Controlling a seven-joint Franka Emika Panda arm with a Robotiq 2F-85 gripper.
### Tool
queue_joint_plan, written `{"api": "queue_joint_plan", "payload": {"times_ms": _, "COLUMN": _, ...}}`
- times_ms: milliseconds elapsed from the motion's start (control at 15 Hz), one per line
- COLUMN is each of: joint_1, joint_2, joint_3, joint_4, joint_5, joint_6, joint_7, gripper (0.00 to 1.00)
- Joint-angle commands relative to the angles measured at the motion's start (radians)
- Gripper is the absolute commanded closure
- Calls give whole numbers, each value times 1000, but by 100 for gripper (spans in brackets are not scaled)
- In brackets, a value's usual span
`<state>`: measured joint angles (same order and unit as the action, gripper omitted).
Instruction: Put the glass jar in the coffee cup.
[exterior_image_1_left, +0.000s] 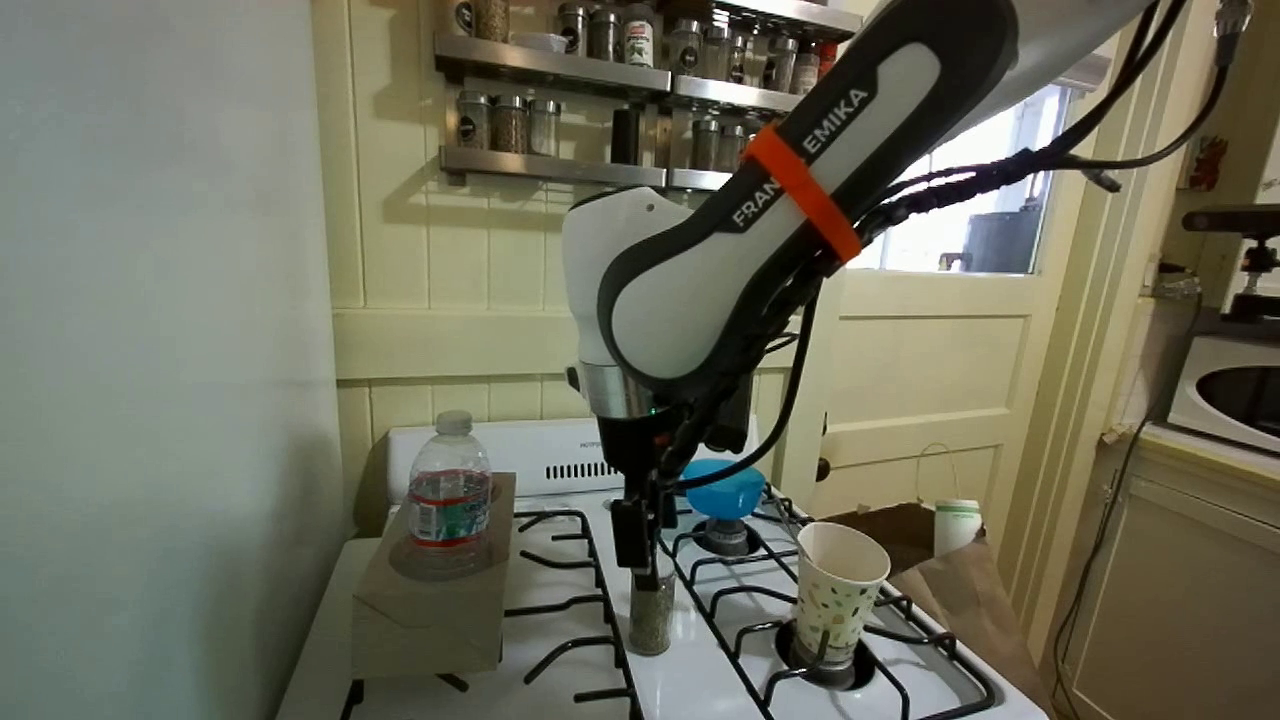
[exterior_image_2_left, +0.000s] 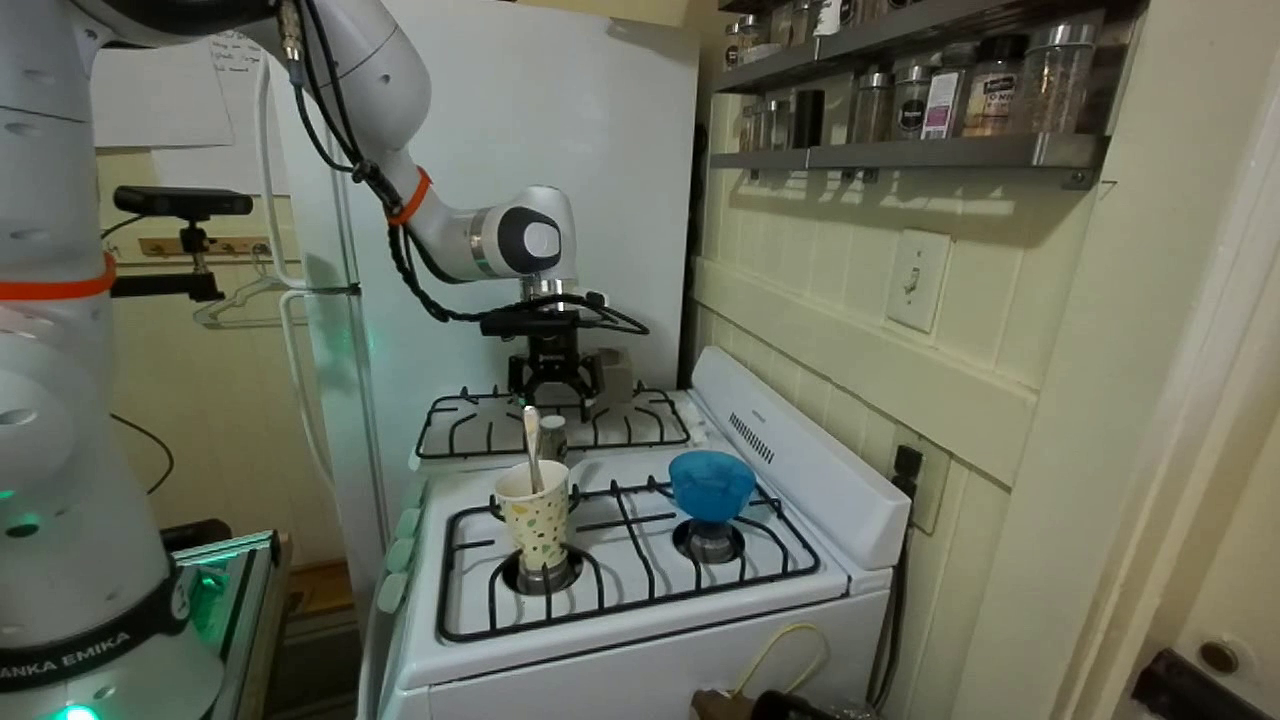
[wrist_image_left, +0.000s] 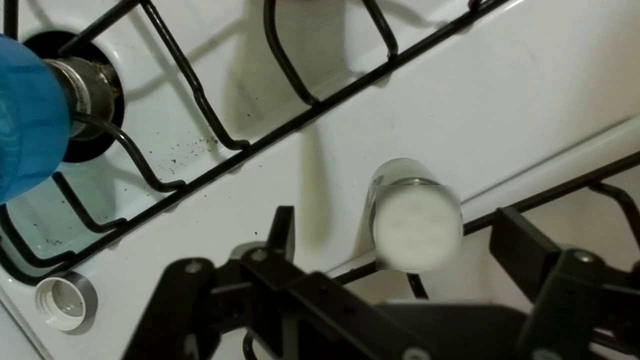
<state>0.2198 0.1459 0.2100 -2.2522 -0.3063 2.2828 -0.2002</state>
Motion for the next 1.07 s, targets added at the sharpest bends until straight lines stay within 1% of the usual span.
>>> {"api": "queue_joint_plan", "payload": {"times_ms": 0, "joint_1": 5, "joint_2": 8, "joint_3": 8, "joint_4": -6, "joint_5": 15, "joint_6": 14, "joint_7": 2, "gripper": 0}}
{"api": "queue_joint_plan", "payload": {"times_ms": 133, "joint_1": 4, "joint_2": 21, "joint_3": 9, "joint_4": 0, "joint_5": 19, "joint_6": 16, "joint_7": -3, "gripper": 4}}
{"api": "queue_joint_plan", "payload": {"times_ms": 200, "joint_1": 2, "joint_2": 29, "joint_3": 8, "joint_4": 3, "joint_5": 22, "joint_6": 18, "joint_7": -5, "gripper": 13}}
{"api": "queue_joint_plan", "payload": {"times_ms": 267, "joint_1": 0, "joint_2": 36, "joint_3": 6, "joint_4": 6, "joint_5": 19, "joint_6": 21, "joint_7": -6, "gripper": 18}}
{"api": "queue_joint_plan", "payload": {"times_ms": 333, "joint_1": -3, "joint_2": 50, "joint_3": 3, "joint_4": 12, "joint_5": 18, "joint_6": 27, "joint_7": -12, "gripper": 17}}
{"api": "queue_joint_plan", "payload": {"times_ms": 400, "joint_1": -4, "joint_2": 63, "joint_3": 0, "joint_4": 18, "joint_5": 12, "joint_6": 33, "joint_7": -10, "gripper": 25}}
{"api": "queue_joint_plan", "payload": {"times_ms": 467, "joint_1": -5, "joint_2": 74, "joint_3": -1, "joint_4": 23, "joint_5": 12, "joint_6": 39, "joint_7": -13, "gripper": 23}}
{"api": "queue_joint_plan", "payload": {"times_ms": 533, "joint_1": -4, "joint_2": 84, "joint_3": -1, "joint_4": 28, "joint_5": 12, "joint_6": 40, "joint_7": -14, "gripper": 23}}
{"api": "queue_joint_plan", "payload": {"times_ms": 600, "joint_1": -4, "joint_2": 91, "joint_3": -1, "joint_4": 32, "joint_5": 13, "joint_6": 41, "joint_7": -13, "gripper": 28}}
{"api": "queue_joint_plan", "payload": {"times_ms": 667, "joint_1": -3, "joint_2": 99, "joint_3": -2, "joint_4": 37, "joint_5": 11, "joint_6": 44, "joint_7": -12, "gripper": 44}}
{"api": "queue_joint_plan", "payload": {"times_ms": 800, "joint_1": -1, "joint_2": 114, "joint_3": -1, "joint_4": 49, "joint_5": 10, "joint_6": 39, "joint_7": -15, "gripper": 59}}
{"api": "queue_joint_plan", "payload": {"times_ms": 867, "joint_1": 0, "joint_2": 121, "joint_3": -1, "joint_4": 55, "joint_5": 8, "joint_6": 37, "joint_7": -15, "gripper": 69}}
{"api": "queue_joint_plan", "payload": {"times_ms": 933, "joint_1": 2, "joint_2": 121, "joint_3": 0, "joint_4": 58, "joint_5": 7, "joint_6": 34, "joint_7": -14, "gripper": 76}}
{"api": "queue_joint_plan", "payload": {"times_ms": 1000, "joint_1": 3, "joint_2": 121, "joint_3": 0, "joint_4": 61, "joint_5": 5, "joint_6": 32, "joint_7": -13, "gripper": 76}}
